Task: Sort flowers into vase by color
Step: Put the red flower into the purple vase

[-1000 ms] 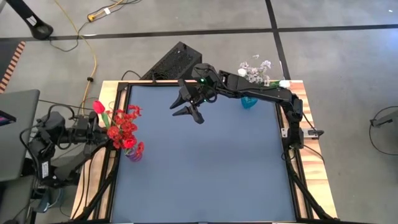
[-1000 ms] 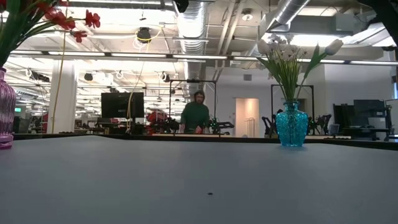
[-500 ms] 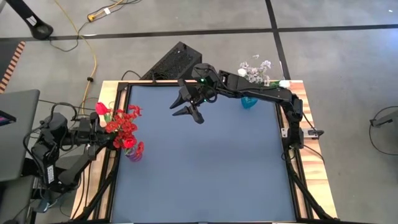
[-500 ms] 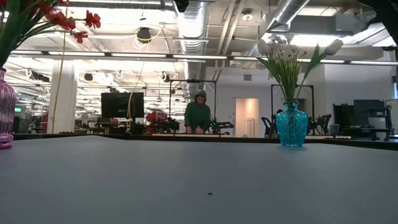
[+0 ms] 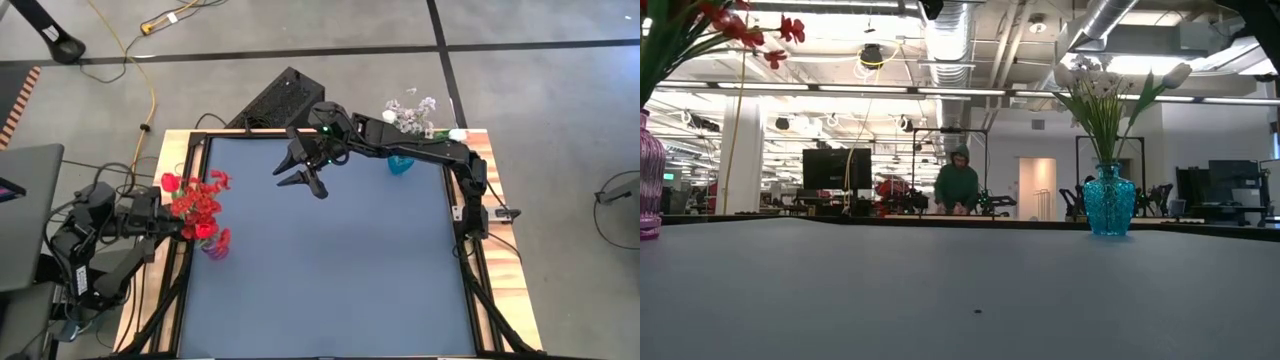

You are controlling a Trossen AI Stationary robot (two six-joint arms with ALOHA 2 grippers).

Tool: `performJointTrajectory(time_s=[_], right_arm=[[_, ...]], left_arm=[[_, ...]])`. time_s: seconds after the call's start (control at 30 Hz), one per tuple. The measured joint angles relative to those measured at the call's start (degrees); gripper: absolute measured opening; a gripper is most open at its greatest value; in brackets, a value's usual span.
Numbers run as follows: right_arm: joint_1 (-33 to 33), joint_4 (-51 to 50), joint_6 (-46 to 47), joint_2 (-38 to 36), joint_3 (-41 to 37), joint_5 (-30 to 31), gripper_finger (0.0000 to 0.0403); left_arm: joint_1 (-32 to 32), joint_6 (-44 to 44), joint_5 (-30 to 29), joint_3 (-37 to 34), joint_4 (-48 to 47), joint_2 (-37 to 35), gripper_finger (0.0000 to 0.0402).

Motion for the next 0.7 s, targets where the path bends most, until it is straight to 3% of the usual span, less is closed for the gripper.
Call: performJointTrajectory(time_s=[0.37,0.7], right_arm=[[0.0,0.9,0.4,0.0,0.0,0.0,0.0166],[0.0,0.9,0.5,0.0,0.0,0.0,0.0166]], left_arm=[[0.0,0.0,-1.8,-1.9,-1.9,0.0,0.0011],[-0.6,0.6,-4.9,-1.2,-1.6,0.1,0.0084]])
